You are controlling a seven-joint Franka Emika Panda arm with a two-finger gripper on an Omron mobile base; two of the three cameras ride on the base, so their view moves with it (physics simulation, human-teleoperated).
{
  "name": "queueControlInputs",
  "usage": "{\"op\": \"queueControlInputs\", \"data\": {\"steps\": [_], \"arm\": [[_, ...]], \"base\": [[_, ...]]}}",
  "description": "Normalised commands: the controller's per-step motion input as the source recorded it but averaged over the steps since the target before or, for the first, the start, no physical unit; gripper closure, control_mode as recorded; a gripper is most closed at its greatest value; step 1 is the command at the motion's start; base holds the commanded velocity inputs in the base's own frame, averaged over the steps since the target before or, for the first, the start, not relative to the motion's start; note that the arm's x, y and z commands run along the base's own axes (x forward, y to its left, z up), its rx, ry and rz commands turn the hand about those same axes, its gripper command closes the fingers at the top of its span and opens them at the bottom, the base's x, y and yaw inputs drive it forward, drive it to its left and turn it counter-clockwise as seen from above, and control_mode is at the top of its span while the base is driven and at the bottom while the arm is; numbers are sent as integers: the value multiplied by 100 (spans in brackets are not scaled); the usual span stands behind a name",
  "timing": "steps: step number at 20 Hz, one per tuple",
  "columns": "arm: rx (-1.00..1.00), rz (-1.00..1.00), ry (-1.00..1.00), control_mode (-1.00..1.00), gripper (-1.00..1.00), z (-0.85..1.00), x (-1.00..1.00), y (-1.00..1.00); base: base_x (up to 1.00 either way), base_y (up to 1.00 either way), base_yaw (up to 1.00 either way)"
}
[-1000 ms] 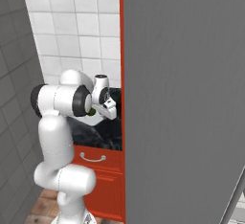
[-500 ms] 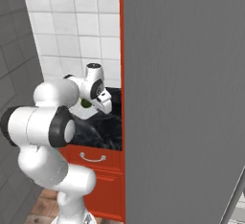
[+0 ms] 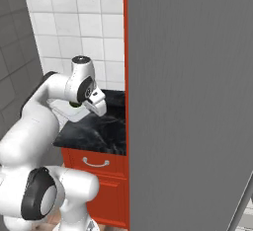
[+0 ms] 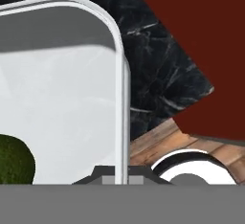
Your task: Take the lime and broccoli out of the freezer and place them in the tupperware container on the counter. Then put the tupperware containing the vegetables back in the freezer.
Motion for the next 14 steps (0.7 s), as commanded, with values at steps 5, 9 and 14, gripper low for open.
{"op": "queueControlInputs", "data": {"steps": [5, 9, 14], "arm": [[3, 9, 10, -100, 100, 99, -91, 14], [4, 18, 15, -100, 100, 79, -87, 30], [1, 18, 10, -100, 100, 52, -74, 33]], "base": [[0, 0, 0], [0, 0, 0], [0, 0, 0]]}}
